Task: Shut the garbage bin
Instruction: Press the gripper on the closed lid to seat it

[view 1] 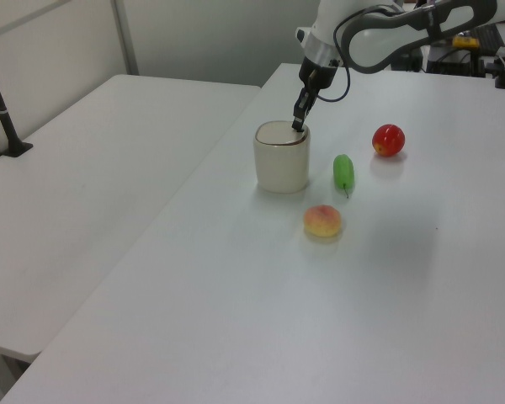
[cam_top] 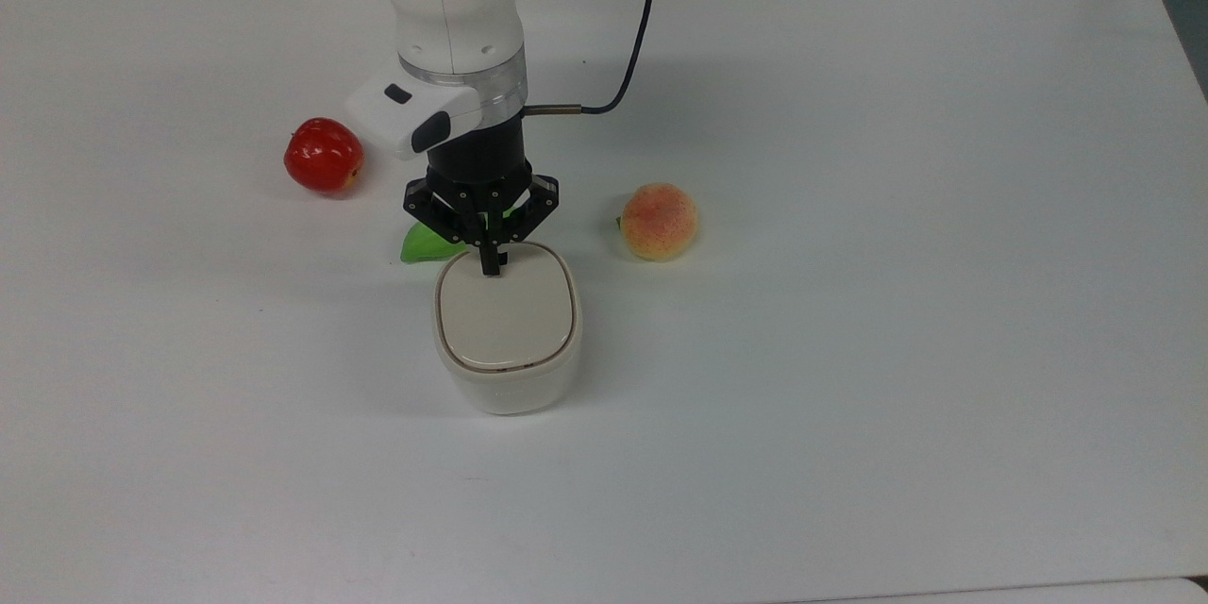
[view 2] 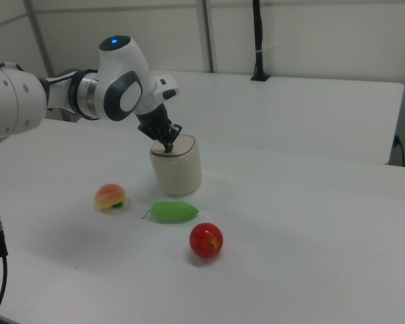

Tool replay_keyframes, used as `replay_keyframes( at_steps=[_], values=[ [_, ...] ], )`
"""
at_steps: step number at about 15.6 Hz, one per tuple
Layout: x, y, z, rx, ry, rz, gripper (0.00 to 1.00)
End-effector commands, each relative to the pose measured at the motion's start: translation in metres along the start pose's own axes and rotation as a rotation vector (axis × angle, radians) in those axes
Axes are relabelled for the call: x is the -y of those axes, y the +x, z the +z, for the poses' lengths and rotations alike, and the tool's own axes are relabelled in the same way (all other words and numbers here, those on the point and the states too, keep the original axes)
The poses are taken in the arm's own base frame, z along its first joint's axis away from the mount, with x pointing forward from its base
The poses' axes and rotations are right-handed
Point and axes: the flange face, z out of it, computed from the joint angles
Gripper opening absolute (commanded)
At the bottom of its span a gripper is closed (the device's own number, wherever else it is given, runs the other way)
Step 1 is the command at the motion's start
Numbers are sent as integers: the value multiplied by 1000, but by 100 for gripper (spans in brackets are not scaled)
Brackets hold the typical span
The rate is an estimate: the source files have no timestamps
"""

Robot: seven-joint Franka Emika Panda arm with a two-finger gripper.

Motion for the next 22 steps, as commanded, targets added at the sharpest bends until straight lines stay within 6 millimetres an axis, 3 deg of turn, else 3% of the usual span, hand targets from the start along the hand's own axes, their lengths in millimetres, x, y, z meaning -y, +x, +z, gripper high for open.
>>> replay_keyframes(
  at_steps=[1, 15, 22],
  values=[
    [6, -4, -1, 20, -6, -16, 0],
    [6, -10, 27, 57, -5, -17, 0],
    [7, -8, 21, 50, -5, -18, 0]
  ],
)
